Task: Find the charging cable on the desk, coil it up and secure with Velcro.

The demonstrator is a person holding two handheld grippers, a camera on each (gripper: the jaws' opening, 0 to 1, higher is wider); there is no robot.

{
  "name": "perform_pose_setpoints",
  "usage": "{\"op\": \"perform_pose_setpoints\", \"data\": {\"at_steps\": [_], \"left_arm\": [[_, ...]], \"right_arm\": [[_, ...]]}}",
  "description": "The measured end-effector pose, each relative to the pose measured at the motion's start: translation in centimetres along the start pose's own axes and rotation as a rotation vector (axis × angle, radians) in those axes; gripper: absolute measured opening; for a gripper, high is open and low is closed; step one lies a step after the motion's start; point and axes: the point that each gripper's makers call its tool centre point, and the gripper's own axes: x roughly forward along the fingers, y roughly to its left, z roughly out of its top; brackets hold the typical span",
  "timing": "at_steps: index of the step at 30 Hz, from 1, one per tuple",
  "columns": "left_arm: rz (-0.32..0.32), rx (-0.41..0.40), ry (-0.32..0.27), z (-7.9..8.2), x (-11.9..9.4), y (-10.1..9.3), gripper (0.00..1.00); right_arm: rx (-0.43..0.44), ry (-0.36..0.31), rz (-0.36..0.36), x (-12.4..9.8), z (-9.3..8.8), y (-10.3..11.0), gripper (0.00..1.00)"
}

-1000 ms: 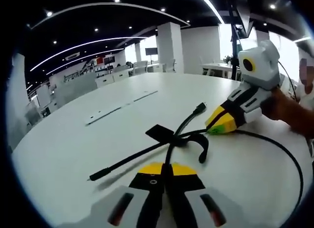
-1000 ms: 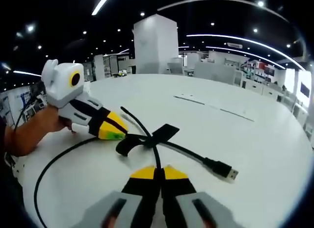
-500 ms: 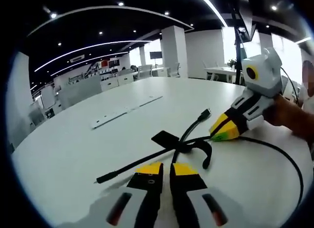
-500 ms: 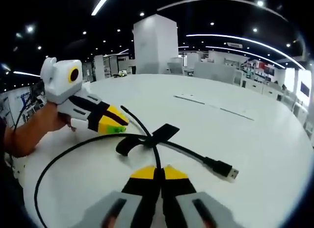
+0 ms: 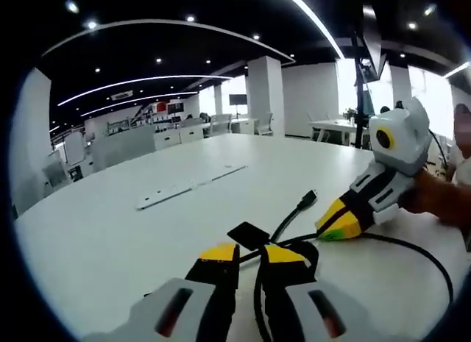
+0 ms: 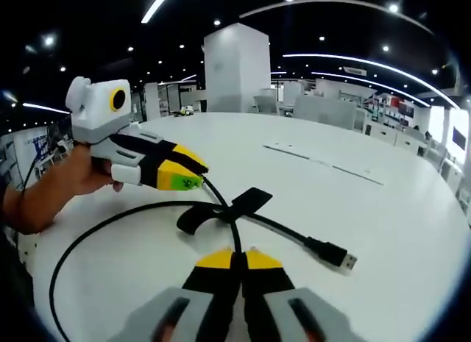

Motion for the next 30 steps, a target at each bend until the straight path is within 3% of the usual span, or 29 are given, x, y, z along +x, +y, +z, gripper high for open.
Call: {"op": "perform_pose_setpoints", "data": {"at_steps": [3, 10, 16, 22, 30], "left_arm": [[0.049, -0.05, -0.015, -0.5, 0.7, 1.2, 0.12], [0.072, -0.079, 0.01, -1.3, 1.2, 1.8, 0.12], [0.079, -0.078, -0.057, 0.2, 0.8, 2.0, 0.12], [0.103, -0.108, 0.008, -1.7, 1.4, 2.8, 0.11], [0.117, -0.109, -0.021, -0.9, 1.3, 2.9, 0.1]], "right_arm": [[-0.013, 0.009, -0.016, -0.2, -0.1, -0.3, 0.05], [0.006, 0.008, 0.002, -0.2, -0.3, -0.3, 0.05], [-0.007, 0.001, 0.012, -0.2, -0.1, -0.1, 0.05], [-0.013, 0.001, 0.017, -0.3, -0.1, -0.1, 0.05], [-0.03, -0.005, 0.036, -0.5, 0.1, 0.1, 0.05]]}}
